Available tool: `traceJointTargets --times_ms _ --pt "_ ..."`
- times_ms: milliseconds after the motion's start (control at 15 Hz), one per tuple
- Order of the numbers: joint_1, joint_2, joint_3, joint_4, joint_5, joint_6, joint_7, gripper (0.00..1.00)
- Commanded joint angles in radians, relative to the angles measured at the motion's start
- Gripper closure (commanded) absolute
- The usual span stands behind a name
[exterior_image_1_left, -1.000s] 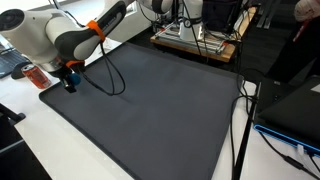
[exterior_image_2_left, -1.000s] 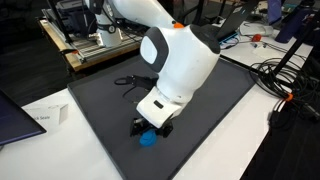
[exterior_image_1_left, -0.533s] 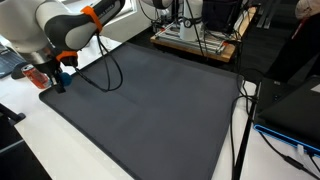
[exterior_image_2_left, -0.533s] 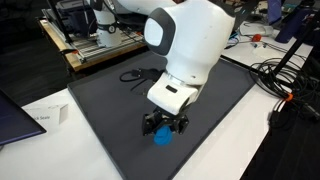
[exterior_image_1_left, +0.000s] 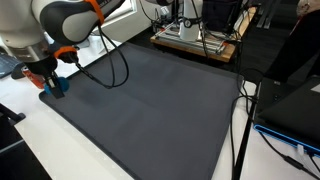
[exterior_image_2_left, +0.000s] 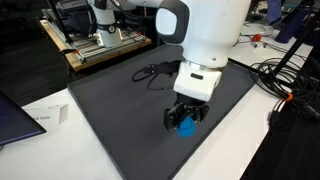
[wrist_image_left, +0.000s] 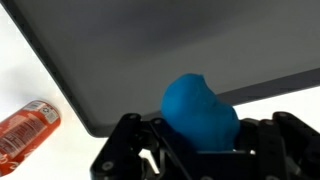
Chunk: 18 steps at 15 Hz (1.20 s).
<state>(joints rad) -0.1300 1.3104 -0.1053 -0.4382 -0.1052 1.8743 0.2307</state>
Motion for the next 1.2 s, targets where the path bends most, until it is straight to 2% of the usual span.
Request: traceJointTargets --times_ms 0,333,400,600,733,867,1133 --pt "0.001 -0.011 0.008 -0.014 0.032 0.020 -0.007 1.00" --pt "-0.005 -0.018 0.036 -0.015 0.064 0.044 -0.007 1.00" --pt "0.016 -0.020 -0.003 -0.026 0.026 0.014 0.021 1.00" --pt "0.055 -0.021 -0.050 -0.050 -0.030 -0.110 -0.012 1.00" --pt "0.067 0.039 -0.035 0.042 -0.030 -0.213 -0.082 1.00" --pt "0.087 0.015 -0.021 -0.009 -0.022 -0.240 -0.127 1.00" --pt "0.101 0.010 0.017 -0.005 0.003 -0.308 -0.219 1.00"
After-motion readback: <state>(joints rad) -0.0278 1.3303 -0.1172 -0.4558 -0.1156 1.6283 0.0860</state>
